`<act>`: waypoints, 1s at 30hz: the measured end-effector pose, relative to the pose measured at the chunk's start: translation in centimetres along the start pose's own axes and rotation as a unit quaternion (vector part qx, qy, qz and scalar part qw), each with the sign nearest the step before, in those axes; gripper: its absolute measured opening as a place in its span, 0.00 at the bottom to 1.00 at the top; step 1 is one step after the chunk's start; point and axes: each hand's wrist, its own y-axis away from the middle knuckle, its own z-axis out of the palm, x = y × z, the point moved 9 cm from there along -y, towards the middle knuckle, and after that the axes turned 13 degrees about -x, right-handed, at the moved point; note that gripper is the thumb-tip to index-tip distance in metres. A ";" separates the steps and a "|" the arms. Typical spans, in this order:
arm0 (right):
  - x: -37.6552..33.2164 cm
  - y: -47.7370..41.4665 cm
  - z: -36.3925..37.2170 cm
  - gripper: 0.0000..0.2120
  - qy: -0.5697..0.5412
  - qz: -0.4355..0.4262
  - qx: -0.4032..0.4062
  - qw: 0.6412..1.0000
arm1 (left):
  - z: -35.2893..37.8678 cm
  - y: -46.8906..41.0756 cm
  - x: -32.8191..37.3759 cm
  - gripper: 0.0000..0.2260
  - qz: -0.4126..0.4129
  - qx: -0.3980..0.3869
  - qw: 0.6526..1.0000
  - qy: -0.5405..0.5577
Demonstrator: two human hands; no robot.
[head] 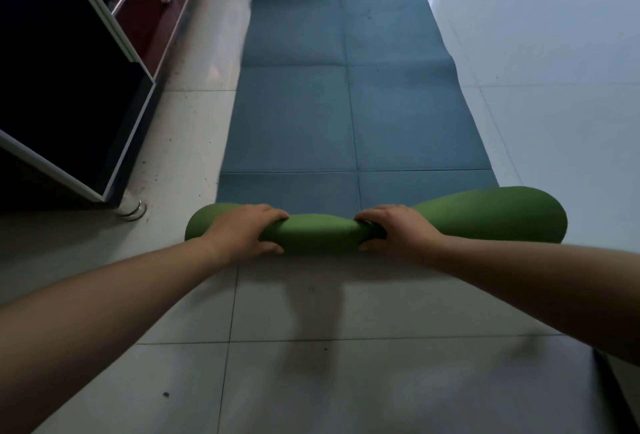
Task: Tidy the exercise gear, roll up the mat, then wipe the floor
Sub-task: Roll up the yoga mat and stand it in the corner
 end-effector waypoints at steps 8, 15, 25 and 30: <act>-0.7 1.2 1.1 0.22 -0.008 -0.035 -0.012 0.999 | 1.8 2.2 1.0 0.20 0.008 0.001 1.000 0.003; -1.2 1.8 0.4 0.20 -0.006 -0.035 -0.009 0.999 | 1.3 3.0 1.5 0.17 0.013 0.005 1.000 0.008; -2.1 4.3 0.3 0.20 -0.011 -0.034 -0.003 0.999 | 1.1 5.2 2.4 0.15 0.021 0.025 0.999 0.032; -2.3 5.4 0.2 0.19 -0.020 -0.031 0.001 0.999 | 0.8 6.7 3.0 0.14 0.024 0.037 0.998 0.047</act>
